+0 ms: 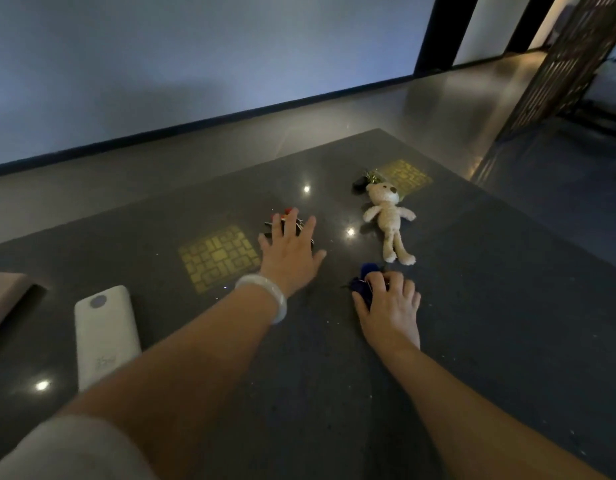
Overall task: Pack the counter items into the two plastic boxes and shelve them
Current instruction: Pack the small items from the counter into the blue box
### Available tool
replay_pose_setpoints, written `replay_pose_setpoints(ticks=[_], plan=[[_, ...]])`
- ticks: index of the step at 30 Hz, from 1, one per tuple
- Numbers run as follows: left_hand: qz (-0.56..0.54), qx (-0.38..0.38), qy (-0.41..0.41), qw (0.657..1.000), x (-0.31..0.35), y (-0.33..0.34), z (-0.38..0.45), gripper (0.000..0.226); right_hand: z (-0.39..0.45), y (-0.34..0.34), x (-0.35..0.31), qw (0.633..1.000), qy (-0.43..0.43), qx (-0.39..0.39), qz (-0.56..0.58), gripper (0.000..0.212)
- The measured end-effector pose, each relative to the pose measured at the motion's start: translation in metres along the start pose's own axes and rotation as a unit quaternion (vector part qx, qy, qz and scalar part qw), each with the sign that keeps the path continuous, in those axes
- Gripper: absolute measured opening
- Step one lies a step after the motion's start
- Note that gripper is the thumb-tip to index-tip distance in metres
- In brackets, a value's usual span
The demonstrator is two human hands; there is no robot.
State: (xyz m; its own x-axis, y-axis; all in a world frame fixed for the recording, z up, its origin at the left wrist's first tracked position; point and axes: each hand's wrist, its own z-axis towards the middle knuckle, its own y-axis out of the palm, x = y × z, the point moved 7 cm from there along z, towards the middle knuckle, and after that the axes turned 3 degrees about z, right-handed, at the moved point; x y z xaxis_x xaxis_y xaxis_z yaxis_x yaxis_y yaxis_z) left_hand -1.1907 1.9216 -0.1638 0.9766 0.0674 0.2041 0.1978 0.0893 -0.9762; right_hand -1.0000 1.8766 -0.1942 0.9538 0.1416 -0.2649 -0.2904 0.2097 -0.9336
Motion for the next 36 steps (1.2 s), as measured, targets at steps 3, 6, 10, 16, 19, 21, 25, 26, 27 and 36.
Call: replay_pose_setpoints(ticks=[3,6,10,16,19,21,25,26,27,36], plan=[[0.045,-0.090,-0.033,0.994,-0.009,0.024,0.031,0.074,0.002,0.002,0.004,1.000,-0.001,0.000,0.019,0.038],[0.033,-0.088,-0.059,0.994,-0.017,0.044,0.027,0.068,0.004,0.004,0.006,1.000,0.003,0.003,0.028,0.037],[0.012,0.011,0.010,1.000,-0.005,0.042,-0.009,0.047,0.004,0.004,0.006,0.999,0.000,0.003,0.037,0.035],[0.004,0.034,0.030,0.999,0.013,0.030,-0.098,0.050,-0.028,-0.010,0.008,0.999,0.018,-0.019,0.037,0.032],[0.023,0.021,0.044,0.999,0.029,0.026,-0.138,0.057,-0.067,-0.025,0.015,0.998,0.012,-0.042,0.041,0.032],[0.033,0.016,0.067,0.997,0.045,0.020,-0.159,0.056,-0.095,-0.039,0.023,0.997,0.010,-0.057,0.052,0.032],[0.024,-0.014,0.105,0.994,0.081,0.015,-0.192,0.062,-0.144,-0.063,0.044,0.994,0.024,-0.095,0.055,0.036],[0.022,-0.019,0.114,0.993,0.091,0.014,-0.200,0.063,-0.154,-0.069,0.051,0.991,0.039,-0.109,0.062,0.036],[0.022,-0.027,0.122,0.992,0.101,0.013,-0.208,0.063,-0.165,-0.074,0.059,0.988,0.060,-0.124,0.073,0.036],[-0.309,-0.112,0.048,0.943,0.195,-0.014,-0.279,0.031,-0.254,-0.177,0.157,0.931,0.227,-0.107,0.264,0.015]])
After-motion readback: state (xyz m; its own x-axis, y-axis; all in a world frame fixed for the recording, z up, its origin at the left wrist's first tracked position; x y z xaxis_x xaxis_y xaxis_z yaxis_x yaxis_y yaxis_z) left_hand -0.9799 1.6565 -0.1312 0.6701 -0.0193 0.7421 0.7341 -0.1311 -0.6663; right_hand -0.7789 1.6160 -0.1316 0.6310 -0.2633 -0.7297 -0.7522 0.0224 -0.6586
